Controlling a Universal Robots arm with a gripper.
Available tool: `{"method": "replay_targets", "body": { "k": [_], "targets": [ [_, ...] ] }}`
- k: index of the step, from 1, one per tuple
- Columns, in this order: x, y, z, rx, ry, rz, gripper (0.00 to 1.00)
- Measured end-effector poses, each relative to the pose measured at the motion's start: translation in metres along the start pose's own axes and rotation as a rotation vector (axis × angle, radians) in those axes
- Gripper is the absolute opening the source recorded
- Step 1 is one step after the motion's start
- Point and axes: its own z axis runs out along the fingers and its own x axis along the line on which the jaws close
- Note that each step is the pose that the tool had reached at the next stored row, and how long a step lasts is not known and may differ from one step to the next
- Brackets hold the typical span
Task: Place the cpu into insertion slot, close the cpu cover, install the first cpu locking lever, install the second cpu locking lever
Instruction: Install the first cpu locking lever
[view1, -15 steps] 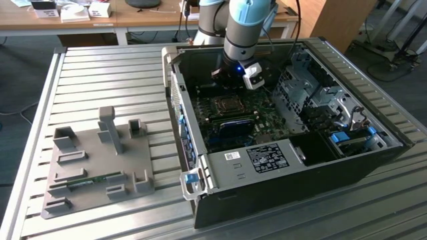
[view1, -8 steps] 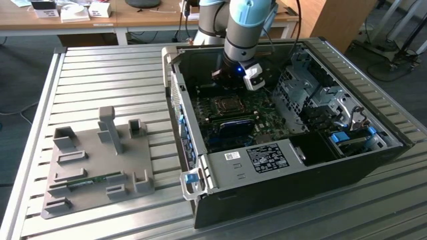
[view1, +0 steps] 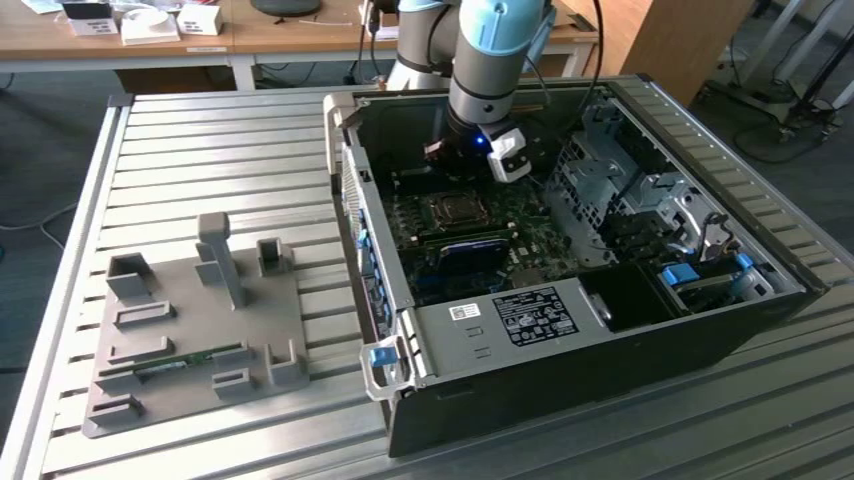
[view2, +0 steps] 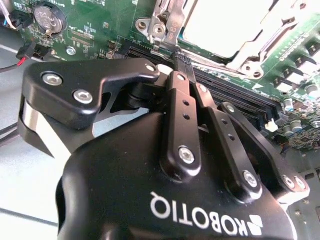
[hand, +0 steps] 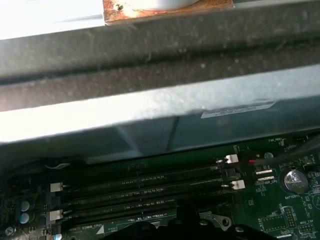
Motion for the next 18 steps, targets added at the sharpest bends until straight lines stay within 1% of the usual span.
{"method": "replay_targets", "body": {
  "k": [8,13,18],
  "targets": [
    [0.0001,0.0001,-0.0006,-0.0002,-0.001,0.0,0.11],
    [0.0,0.0012,-0.0027,-0.0003,-0.0015,0.001,0.11],
    [0.0003,0.0029,-0.0025,-0.0001,-0.002,0.003,0.11]
  ]
}}
